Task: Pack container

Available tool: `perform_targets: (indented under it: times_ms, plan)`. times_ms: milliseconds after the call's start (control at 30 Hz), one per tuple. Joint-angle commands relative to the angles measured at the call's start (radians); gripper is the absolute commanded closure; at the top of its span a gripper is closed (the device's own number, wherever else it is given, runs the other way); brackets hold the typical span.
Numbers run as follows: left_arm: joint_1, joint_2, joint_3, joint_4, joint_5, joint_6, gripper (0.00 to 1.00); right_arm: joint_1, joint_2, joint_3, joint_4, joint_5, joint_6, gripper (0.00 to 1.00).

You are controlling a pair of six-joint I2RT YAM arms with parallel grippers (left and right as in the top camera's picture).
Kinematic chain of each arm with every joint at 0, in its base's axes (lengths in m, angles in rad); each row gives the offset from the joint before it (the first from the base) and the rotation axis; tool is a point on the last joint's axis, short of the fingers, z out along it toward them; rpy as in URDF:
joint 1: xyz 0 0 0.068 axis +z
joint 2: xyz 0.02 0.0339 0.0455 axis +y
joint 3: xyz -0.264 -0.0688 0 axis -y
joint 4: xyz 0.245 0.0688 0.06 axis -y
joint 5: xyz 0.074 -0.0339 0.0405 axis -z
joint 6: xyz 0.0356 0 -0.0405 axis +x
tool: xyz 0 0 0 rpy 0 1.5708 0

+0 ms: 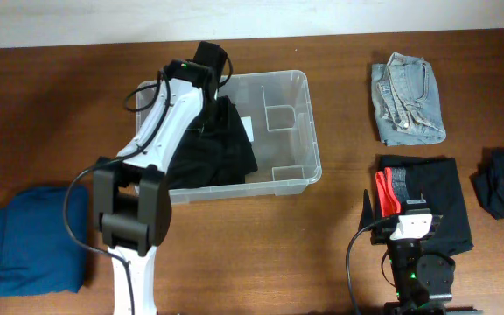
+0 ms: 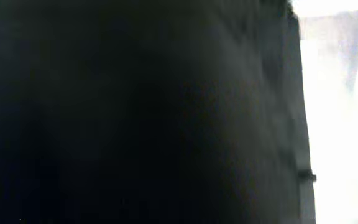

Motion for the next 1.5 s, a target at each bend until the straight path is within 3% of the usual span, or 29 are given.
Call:
perform_targets:
  times_ms: [0, 400, 533, 967, 1300, 1467]
  plan:
    - [-0.006, -0.122, 0.028, -0.072, 0.024, 0.012, 0.99, -0.006, -0.010, -0.005, -0.005, 0.005, -0.003, 0.02]
    - [0.072, -0.232, 0.012, -0.442, 0.025, 0.013, 0.99, -0.006, -0.010, -0.005, -0.005, 0.005, -0.003, 0.02]
    - [0.058, -0.232, -0.041, -0.494, 0.071, 0.063, 1.00, -0.006, -0.010, -0.005, -0.006, 0.005, -0.003, 0.02]
    - [0.020, -0.232, -0.288, -0.337, 0.214, 0.080, 0.99, -0.006, -0.010, -0.005, -0.006, 0.005, -0.003, 0.02]
    - [0.017, -0.232, -0.514, -0.061, 0.314, 0.080, 0.99, -0.006, -0.010, -0.005, -0.005, 0.005, -0.003, 0.02]
    - [0.013, -0.237, -0.505, -0.047, 0.309, 0.090, 0.99, -0.006, -0.010, -0.005, -0.006, 0.005, -0.003, 0.02]
